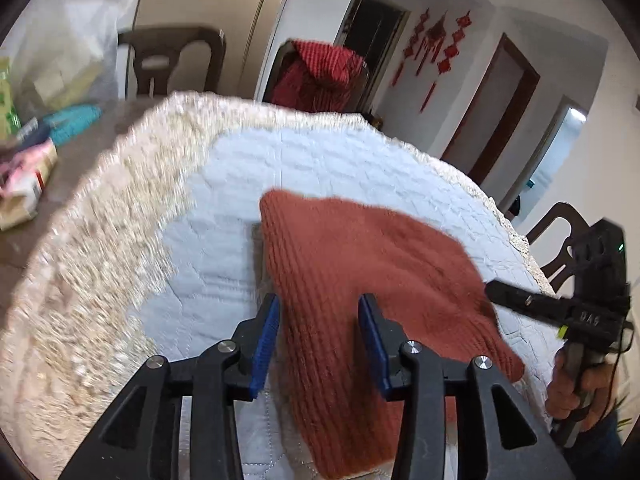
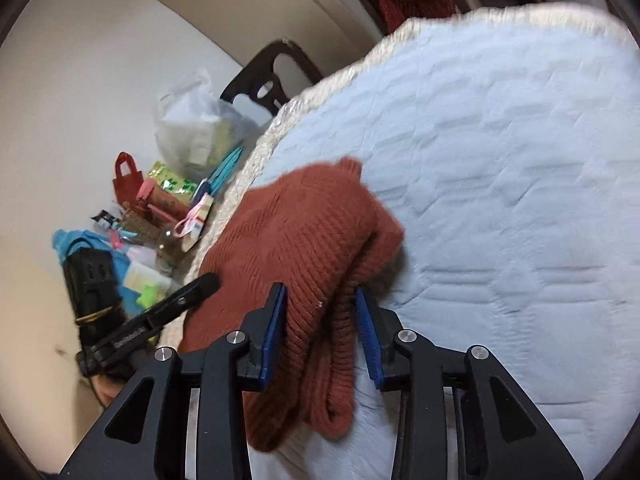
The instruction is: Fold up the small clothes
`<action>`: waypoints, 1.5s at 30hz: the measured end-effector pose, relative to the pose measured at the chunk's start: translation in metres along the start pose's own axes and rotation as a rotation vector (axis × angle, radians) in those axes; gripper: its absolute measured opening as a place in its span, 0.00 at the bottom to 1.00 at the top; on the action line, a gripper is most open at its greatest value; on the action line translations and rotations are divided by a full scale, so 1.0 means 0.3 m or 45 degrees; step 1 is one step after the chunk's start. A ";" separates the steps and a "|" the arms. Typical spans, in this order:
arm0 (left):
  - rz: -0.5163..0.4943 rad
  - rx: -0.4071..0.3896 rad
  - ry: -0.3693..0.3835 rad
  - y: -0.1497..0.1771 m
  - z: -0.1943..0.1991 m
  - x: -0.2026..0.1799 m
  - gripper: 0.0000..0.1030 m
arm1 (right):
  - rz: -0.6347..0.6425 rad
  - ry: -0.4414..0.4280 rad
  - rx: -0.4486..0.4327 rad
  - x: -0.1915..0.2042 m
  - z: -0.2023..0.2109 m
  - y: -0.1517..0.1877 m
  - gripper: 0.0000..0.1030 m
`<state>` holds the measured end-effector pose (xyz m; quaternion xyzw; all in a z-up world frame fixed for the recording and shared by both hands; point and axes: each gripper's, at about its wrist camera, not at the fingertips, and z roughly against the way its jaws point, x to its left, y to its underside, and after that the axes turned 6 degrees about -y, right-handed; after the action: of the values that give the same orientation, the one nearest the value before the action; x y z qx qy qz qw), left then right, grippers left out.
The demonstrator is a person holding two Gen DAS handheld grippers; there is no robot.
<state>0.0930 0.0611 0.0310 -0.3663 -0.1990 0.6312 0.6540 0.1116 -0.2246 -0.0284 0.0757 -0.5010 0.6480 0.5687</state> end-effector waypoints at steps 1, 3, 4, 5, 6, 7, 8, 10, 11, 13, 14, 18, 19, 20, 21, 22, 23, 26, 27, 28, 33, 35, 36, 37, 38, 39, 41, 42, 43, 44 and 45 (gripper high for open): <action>-0.012 -0.017 -0.002 -0.012 0.004 -0.008 0.43 | 0.034 0.011 -0.029 0.018 0.019 -0.012 0.35; -0.042 -0.033 -0.002 -0.030 -0.003 -0.032 0.43 | 0.084 0.042 -0.058 0.048 0.024 -0.046 0.35; -0.055 -0.026 -0.003 -0.038 -0.019 -0.044 0.43 | 0.107 0.064 -0.052 0.060 0.011 -0.064 0.35; -0.066 -0.017 -0.008 -0.042 -0.037 -0.053 0.43 | 0.123 0.076 -0.039 0.068 -0.005 -0.075 0.35; -0.081 -0.003 -0.020 -0.041 -0.062 -0.062 0.43 | 0.144 0.085 -0.021 0.074 -0.030 -0.084 0.34; -0.088 0.012 -0.028 -0.039 -0.078 -0.068 0.43 | 0.168 0.108 0.014 0.074 -0.069 -0.090 0.31; -0.093 0.022 -0.036 -0.033 -0.093 -0.067 0.43 | 0.183 0.144 0.048 0.066 -0.105 -0.091 0.28; -0.110 0.009 -0.063 -0.027 -0.082 -0.076 0.43 | 0.186 0.211 0.116 0.024 -0.157 -0.082 0.27; -0.111 0.003 -0.065 -0.024 -0.064 -0.078 0.43 | 0.178 0.191 0.102 0.017 -0.149 -0.081 0.27; -0.110 -0.019 -0.047 -0.012 -0.014 -0.080 0.43 | 0.182 0.202 0.086 0.029 -0.113 -0.075 0.27; -0.114 -0.027 -0.045 0.000 0.011 -0.081 0.43 | 0.214 0.218 0.073 0.049 -0.089 -0.066 0.27; -0.124 -0.039 -0.056 0.077 0.094 -0.100 0.43 | 0.345 0.190 0.061 0.150 -0.016 0.001 0.27; -0.119 -0.036 -0.052 0.098 0.106 -0.103 0.42 | 0.380 0.185 0.072 0.171 -0.005 0.028 0.27; -0.119 -0.035 -0.056 0.117 0.113 -0.108 0.42 | 0.408 0.185 0.091 0.187 -0.003 0.054 0.27; -0.126 -0.033 -0.073 0.136 0.115 -0.113 0.42 | 0.424 0.184 0.110 0.192 -0.010 0.072 0.27; -0.132 -0.029 -0.087 0.146 0.108 -0.119 0.41 | 0.438 0.187 0.133 0.193 -0.018 0.094 0.27; -0.132 -0.020 -0.093 0.151 0.095 -0.121 0.41 | 0.453 0.207 0.155 0.188 -0.034 0.113 0.26; -0.135 -0.011 -0.117 0.154 0.071 -0.125 0.41 | 0.431 0.240 0.179 0.148 -0.066 0.130 0.26; -0.141 -0.013 -0.124 0.152 0.074 -0.129 0.42 | 0.418 0.227 0.169 0.144 -0.059 0.129 0.26; -0.141 -0.013 -0.131 0.151 0.078 -0.131 0.42 | 0.412 0.225 0.164 0.146 -0.052 0.126 0.26; -0.132 -0.009 -0.162 0.166 0.110 -0.136 0.42 | 0.447 0.254 0.146 0.184 -0.004 0.155 0.26; -0.135 -0.008 -0.187 0.178 0.123 -0.142 0.43 | 0.449 0.265 0.143 0.193 0.014 0.173 0.26; -0.138 -0.007 -0.205 0.183 0.129 -0.144 0.44 | 0.449 0.272 0.144 0.198 0.018 0.181 0.26; -0.138 -0.006 -0.218 0.189 0.135 -0.145 0.47 | 0.448 0.279 0.143 0.201 0.025 0.189 0.26; -0.136 -0.006 -0.230 0.194 0.141 -0.145 0.49 | 0.447 0.286 0.147 0.202 0.030 0.200 0.26; -0.136 -0.003 -0.242 0.201 0.145 -0.144 0.50 | 0.450 0.294 0.151 0.206 0.035 0.211 0.26; -0.133 0.010 -0.254 0.212 0.146 -0.137 0.52 | 0.464 0.320 0.157 0.212 0.039 0.228 0.27; -0.130 0.018 -0.262 0.220 0.146 -0.135 0.53 | 0.471 0.334 0.160 0.212 0.040 0.234 0.28; -0.125 0.029 -0.271 0.227 0.143 -0.131 0.53 | 0.475 0.345 0.162 0.213 0.040 0.242 0.33; -0.123 0.038 -0.278 0.234 0.140 -0.128 0.53 | 0.474 0.353 0.165 0.210 0.040 0.251 0.39; -0.120 0.047 -0.283 0.240 0.136 -0.123 0.53 | 0.471 0.359 0.167 0.207 0.040 0.256 0.40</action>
<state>0.0100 0.0299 0.0126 -0.2722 -0.2757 0.6401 0.6634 0.0222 -0.1808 -0.0243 -0.0719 -0.3788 0.7764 0.4986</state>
